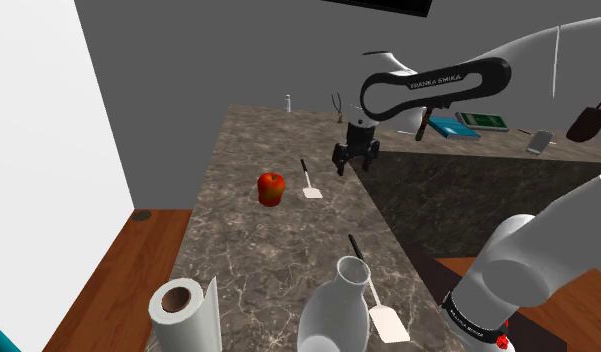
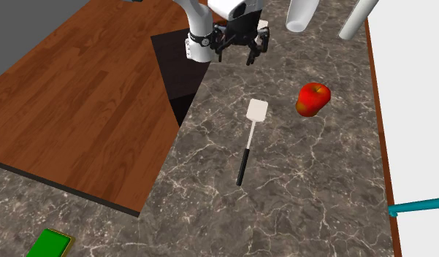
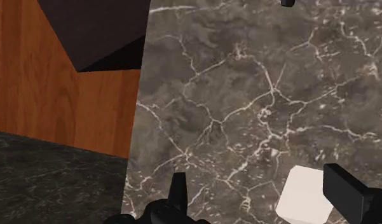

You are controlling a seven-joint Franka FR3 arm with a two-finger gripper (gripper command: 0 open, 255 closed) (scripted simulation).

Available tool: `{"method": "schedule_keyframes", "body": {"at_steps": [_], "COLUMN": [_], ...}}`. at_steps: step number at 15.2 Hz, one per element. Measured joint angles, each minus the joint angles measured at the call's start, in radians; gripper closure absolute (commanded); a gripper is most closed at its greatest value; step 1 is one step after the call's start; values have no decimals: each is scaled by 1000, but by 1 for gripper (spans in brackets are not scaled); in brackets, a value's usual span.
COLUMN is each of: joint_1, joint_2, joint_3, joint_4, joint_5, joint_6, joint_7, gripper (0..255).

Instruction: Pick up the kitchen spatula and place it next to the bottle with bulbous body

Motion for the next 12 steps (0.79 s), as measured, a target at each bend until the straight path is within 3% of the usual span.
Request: {"method": "schedule_keyframes", "body": {"at_steps": [12], "joint_1": [-18], "joint_2": [431], "joint_3": [3], "joint_4": [299], "joint_5": [-2], "joint_6": [209], "joint_7": [198], "gripper": [0]}}
